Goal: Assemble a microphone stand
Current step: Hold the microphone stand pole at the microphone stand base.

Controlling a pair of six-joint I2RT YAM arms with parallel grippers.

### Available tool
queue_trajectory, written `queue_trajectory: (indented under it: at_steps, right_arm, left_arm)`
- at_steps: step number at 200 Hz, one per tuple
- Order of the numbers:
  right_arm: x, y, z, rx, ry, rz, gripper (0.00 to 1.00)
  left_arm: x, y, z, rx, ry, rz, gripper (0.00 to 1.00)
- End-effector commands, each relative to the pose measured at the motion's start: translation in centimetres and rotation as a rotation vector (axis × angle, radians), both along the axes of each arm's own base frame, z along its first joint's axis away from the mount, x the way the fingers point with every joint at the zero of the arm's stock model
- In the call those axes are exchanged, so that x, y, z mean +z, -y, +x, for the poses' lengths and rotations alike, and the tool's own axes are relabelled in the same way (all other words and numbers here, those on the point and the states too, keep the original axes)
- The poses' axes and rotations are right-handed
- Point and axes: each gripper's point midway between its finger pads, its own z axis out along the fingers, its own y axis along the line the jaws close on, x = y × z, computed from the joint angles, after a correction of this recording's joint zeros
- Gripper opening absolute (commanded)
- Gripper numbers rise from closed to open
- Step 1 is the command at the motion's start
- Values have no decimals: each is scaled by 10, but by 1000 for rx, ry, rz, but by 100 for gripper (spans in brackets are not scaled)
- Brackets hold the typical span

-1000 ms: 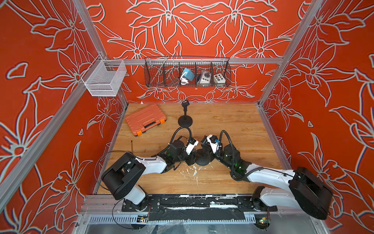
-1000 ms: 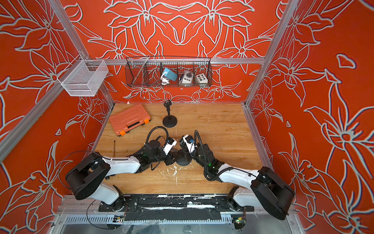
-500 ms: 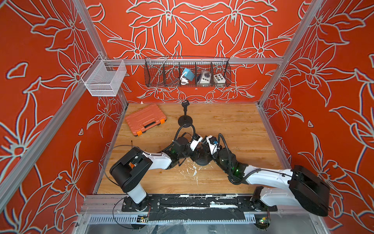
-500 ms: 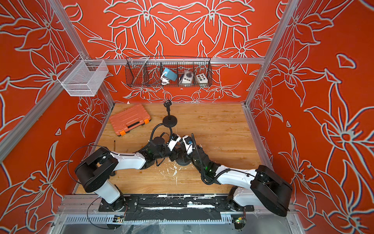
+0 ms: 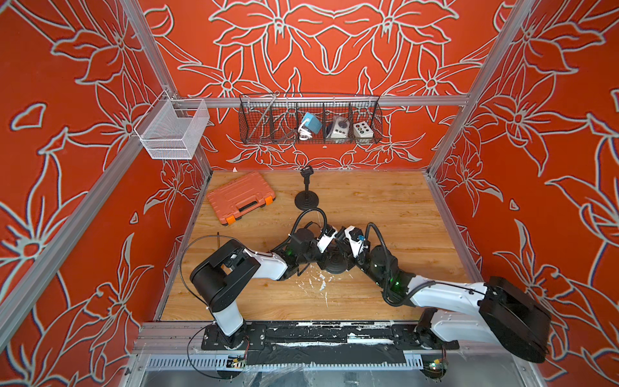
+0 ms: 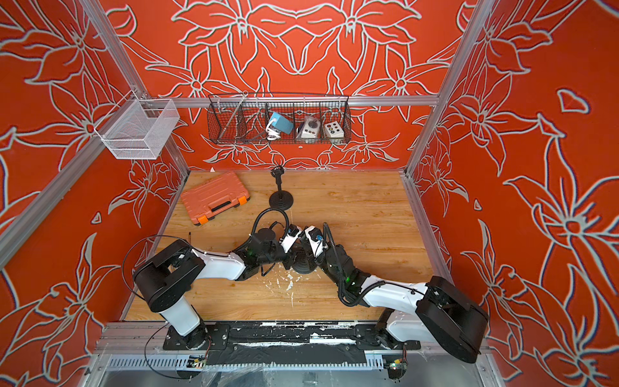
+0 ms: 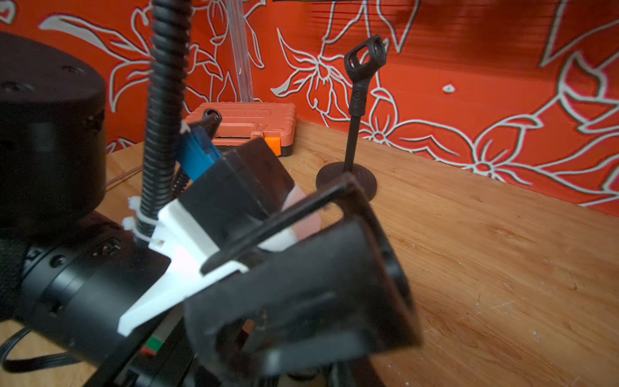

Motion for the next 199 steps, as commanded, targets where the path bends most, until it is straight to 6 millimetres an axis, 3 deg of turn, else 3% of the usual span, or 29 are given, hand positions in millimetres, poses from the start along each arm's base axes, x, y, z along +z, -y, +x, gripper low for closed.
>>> queue_trajectory:
  at_steps: [1,28,49,65,125,199]
  right_arm:
    - [-49,1,-24,164,-85,-142,19]
    - [-40,-1,-29,270,-78,-113,35]
    - [-27,1,-34,354,-72,-80,54]
    - [-22,3,-40,407,-60,-114,60]
    - [-6,13,-36,540,-23,-135,57]
    - [2,3,-4,460,-3,-67,40]
  left_arm:
    - [-16,-8,2,38,15,38,1]
    - [-28,-15,-2,61,36,69,0]
    - [-35,-20,-6,63,58,89,0]
    - [-39,-23,-8,68,59,103,0]
    - [-49,-23,-16,46,48,104,0]
    - [-51,-23,-15,58,39,88,0]
